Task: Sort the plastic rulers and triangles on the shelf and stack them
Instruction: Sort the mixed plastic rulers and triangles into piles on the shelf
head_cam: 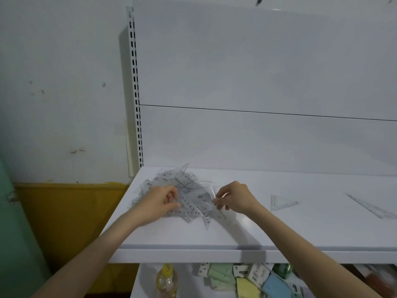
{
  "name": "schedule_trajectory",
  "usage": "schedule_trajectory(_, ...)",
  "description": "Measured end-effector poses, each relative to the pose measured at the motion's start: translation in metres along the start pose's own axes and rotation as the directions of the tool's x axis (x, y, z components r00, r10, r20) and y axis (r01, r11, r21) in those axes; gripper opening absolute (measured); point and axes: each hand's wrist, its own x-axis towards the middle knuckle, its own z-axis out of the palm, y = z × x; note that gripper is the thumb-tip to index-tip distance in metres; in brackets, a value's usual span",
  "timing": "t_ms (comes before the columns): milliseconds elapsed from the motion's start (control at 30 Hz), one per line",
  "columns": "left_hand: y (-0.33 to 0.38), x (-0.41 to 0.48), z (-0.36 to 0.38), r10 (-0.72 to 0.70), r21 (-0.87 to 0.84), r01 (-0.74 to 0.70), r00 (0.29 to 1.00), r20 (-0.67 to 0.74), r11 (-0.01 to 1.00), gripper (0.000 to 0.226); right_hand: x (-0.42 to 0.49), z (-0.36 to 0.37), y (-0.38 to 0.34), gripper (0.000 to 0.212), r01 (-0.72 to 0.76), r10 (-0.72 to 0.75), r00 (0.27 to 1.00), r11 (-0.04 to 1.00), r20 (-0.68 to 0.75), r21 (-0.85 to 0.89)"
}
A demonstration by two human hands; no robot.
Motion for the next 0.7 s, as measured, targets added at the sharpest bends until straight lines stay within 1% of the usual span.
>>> schedule_trajectory(133,-0.001,0.001,-0.005,-0.036,-0.069,0.031,0.998,-0.061,0.997,0.011,0.001,-0.005,0.004,0.009,-0.005,0.009,0.999,0.992,-0.039,0.123)
schedule_trajectory(267,-0.001,0.002,-0.012,-0.076,-0.137,0.057,0.987,-0.138,0.989,0.011,0.006,-0.006,0.004,0.011,-0.014,0.019,0.999,0.987,-0.028,0.16)
schedule_trajectory(433,-0.009,0.004,-0.013,-0.123,-0.177,0.09,0.975,-0.183,0.98,0.012,0.007,-0.002,0.004,0.013,-0.014,0.018,1.0,0.98,-0.017,0.199)
schedule_trajectory(500,-0.008,0.007,-0.013,-0.128,-0.21,0.084,0.97,-0.208,0.974,0.011,0.008,-0.002,0.006,0.014,-0.004,0.013,0.999,0.977,-0.037,0.214)
schedule_trajectory(633,-0.005,0.014,-0.017,-0.158,-0.368,0.063,0.959,-0.235,0.928,0.009,0.006,-0.008,0.008,0.014,0.023,0.001,0.995,0.972,-0.102,0.234)
schedule_trajectory(700,-0.002,0.02,-0.019,-0.146,-0.395,0.038,0.958,-0.247,0.918,0.01,0.003,-0.014,0.01,0.014,0.037,-0.003,0.99,0.97,-0.142,0.24)
